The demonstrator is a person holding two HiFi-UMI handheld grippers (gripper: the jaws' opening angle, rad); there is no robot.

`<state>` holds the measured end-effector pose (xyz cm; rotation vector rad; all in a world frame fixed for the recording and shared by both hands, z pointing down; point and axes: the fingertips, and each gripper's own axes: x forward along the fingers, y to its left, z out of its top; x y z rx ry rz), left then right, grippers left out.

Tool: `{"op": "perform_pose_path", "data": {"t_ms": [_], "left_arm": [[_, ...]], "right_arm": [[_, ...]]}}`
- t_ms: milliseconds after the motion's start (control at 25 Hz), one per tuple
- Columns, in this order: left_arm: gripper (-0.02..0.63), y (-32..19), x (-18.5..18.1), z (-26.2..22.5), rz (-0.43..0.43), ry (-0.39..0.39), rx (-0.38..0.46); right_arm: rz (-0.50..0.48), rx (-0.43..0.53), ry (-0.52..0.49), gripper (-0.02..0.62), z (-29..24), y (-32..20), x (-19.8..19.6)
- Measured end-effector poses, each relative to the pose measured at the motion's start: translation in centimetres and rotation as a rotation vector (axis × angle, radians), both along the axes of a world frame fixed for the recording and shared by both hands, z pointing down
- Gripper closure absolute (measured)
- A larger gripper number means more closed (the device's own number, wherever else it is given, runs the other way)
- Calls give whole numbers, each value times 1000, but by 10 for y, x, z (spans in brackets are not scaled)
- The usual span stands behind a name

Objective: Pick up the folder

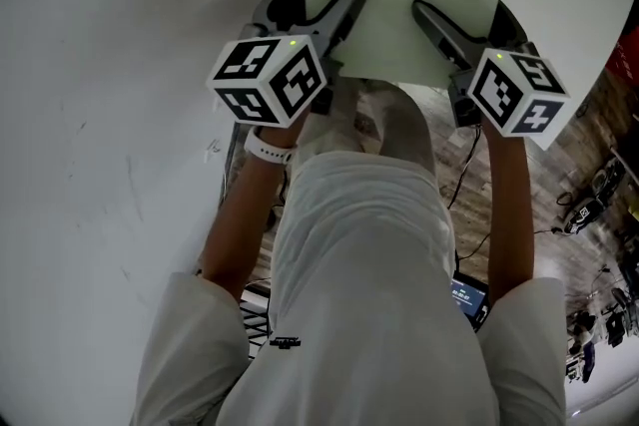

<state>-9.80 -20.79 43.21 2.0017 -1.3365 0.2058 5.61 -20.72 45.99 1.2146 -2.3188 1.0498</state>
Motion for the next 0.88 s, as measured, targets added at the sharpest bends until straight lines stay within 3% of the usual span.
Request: {"op": "perform_pose_path", "data": {"t_ms": [880], "left_arm": [[255,38,9,-98,-39,9,161]], "right_arm": [[-26,164,-10,58,-98,27,7]]}}
